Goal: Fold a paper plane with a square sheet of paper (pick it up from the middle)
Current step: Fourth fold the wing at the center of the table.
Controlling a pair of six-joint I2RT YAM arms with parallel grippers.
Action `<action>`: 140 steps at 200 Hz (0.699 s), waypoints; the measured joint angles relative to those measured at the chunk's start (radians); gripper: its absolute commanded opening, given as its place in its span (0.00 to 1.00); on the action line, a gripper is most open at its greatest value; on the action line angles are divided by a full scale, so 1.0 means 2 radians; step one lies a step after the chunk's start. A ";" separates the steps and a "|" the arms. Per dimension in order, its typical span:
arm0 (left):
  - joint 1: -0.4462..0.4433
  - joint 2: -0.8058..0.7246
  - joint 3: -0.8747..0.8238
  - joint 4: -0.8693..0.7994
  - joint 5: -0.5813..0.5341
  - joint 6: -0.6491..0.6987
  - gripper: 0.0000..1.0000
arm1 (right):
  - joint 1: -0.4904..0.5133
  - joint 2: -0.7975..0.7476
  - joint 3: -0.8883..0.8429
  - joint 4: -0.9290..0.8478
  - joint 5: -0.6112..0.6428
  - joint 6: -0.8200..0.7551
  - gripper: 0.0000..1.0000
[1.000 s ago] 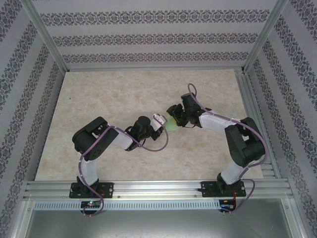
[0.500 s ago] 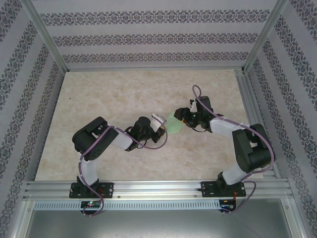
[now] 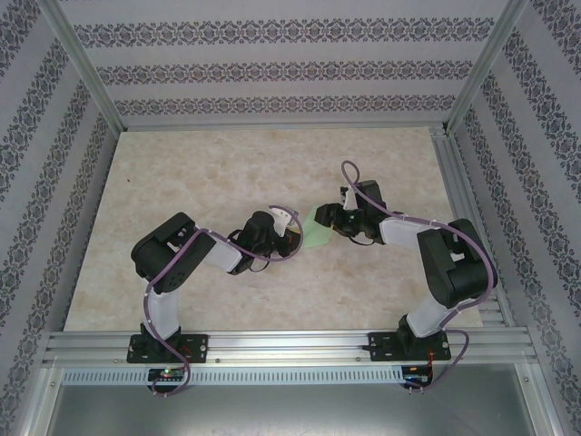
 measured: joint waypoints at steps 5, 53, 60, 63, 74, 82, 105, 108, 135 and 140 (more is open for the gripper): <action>0.000 0.000 0.000 0.000 0.000 -0.004 0.07 | 0.003 0.002 0.000 0.000 0.000 0.000 0.54; 0.004 0.000 0.000 -0.001 0.000 -0.044 0.07 | 0.019 0.014 0.003 -0.004 0.010 0.005 0.54; 0.004 0.000 0.000 -0.001 0.000 -0.048 0.07 | 0.019 0.016 0.005 -0.006 0.012 0.006 0.54; 0.004 0.000 0.000 -0.001 0.000 -0.050 0.07 | 0.020 0.016 0.006 -0.006 0.013 0.006 0.55; 0.005 0.000 0.000 -0.001 0.000 -0.056 0.07 | 0.021 0.020 0.010 -0.011 0.019 0.007 0.55; 0.006 0.000 0.000 -0.001 0.000 -0.059 0.08 | 0.022 0.022 0.013 -0.016 0.023 0.009 0.55; 0.006 0.000 0.000 -0.001 0.000 -0.066 0.09 | 0.022 0.031 0.026 -0.028 0.033 0.012 0.57; 0.006 0.000 0.000 -0.001 0.000 -0.066 0.09 | 0.022 0.032 0.028 -0.029 0.033 0.013 0.57; 0.006 0.000 0.000 -0.002 0.002 -0.068 0.10 | 0.022 0.037 0.037 -0.039 0.040 0.013 0.59; 0.006 0.000 0.000 -0.002 0.004 -0.068 0.11 | 0.022 0.038 0.038 -0.041 0.040 0.013 0.59</action>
